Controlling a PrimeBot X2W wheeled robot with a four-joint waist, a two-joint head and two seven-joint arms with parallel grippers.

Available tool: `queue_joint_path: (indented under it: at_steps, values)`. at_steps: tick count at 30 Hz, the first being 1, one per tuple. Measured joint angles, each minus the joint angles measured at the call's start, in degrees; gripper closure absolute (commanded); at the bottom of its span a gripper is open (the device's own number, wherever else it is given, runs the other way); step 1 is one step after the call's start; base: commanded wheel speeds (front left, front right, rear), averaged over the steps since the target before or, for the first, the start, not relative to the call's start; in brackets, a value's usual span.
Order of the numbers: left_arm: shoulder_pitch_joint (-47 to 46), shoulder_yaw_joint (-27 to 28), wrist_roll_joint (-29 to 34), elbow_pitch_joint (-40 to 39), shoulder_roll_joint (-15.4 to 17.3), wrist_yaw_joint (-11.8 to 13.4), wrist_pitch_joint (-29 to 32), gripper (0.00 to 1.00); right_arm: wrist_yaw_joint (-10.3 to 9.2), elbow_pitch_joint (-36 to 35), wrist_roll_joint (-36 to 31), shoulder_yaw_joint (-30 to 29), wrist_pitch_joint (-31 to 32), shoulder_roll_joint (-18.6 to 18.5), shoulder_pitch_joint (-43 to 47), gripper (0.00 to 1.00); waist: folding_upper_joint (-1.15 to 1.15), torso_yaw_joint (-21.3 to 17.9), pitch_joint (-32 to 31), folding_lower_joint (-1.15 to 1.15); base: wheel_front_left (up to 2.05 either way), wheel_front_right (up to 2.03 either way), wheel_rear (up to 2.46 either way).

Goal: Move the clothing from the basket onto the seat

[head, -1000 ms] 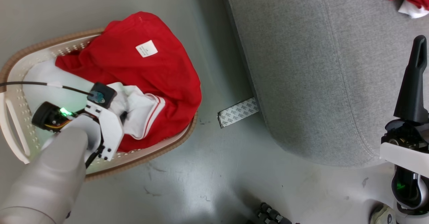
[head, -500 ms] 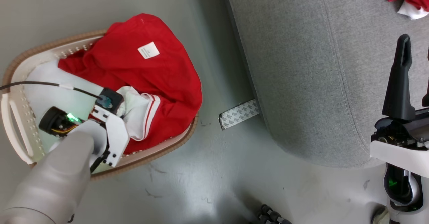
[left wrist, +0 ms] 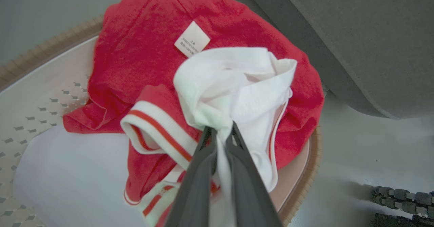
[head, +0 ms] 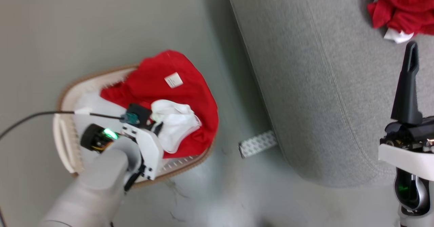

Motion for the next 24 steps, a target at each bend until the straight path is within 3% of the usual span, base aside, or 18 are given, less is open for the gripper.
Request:
queue_joint_path:
  at_steps: [14,24]
  values:
    - [4.8,-0.8,-9.9,-5.6,-7.4,0.0,-9.0,1.00,-0.01,5.3,-5.7,-1.7,0.0,0.1,8.1,0.00,0.00,7.8,-19.2,-0.02,0.00,0.00,0.00]
    - [5.6,3.6,-12.3,-17.6,-8.9,0.0,-9.3,1.00,-0.01,8.9,-5.4,0.2,0.0,-0.7,12.7,0.00,0.00,15.0,-31.3,-0.02,0.00,0.00,0.00]
